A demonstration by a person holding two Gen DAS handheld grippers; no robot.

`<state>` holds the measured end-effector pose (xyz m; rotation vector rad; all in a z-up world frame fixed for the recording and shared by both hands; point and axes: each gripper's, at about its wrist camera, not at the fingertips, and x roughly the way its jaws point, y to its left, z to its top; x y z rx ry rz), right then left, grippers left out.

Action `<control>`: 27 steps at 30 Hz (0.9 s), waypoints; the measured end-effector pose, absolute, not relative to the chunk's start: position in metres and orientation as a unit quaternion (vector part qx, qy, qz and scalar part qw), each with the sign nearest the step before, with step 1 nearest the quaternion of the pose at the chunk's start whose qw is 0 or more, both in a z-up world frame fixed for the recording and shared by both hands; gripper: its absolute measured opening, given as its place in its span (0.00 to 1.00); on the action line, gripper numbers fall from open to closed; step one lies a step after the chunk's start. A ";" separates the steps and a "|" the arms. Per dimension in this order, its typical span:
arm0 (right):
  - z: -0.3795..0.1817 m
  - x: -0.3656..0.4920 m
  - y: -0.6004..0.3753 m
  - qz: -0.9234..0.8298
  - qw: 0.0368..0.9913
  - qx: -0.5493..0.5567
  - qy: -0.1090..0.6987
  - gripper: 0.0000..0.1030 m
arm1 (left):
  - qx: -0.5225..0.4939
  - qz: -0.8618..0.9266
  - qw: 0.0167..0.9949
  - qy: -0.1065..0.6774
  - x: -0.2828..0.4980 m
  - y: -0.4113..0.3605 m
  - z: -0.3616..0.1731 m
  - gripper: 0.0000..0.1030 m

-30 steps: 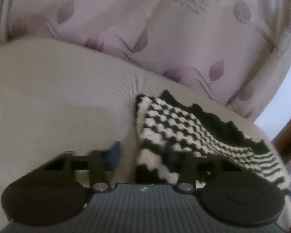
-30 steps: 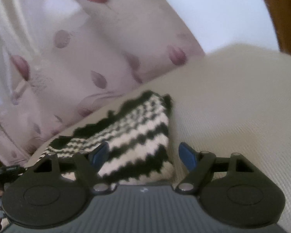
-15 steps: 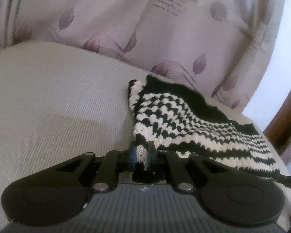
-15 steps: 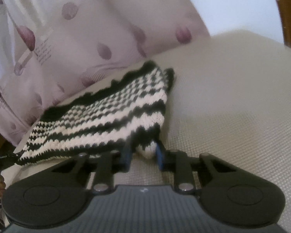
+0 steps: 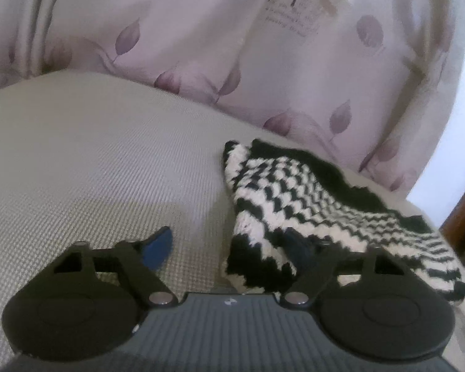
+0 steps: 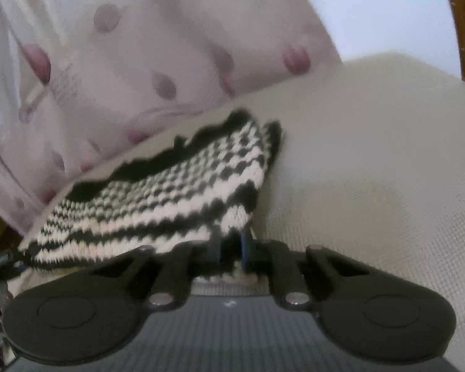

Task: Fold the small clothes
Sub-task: 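Release the folded cardigan and open both grippers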

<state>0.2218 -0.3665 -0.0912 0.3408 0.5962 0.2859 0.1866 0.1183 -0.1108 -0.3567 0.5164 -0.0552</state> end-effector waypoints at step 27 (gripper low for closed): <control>-0.073 0.264 -0.162 0.255 0.928 -0.084 0.259 0.19 | -0.201 0.024 0.951 0.234 0.177 0.129 -0.111 0.82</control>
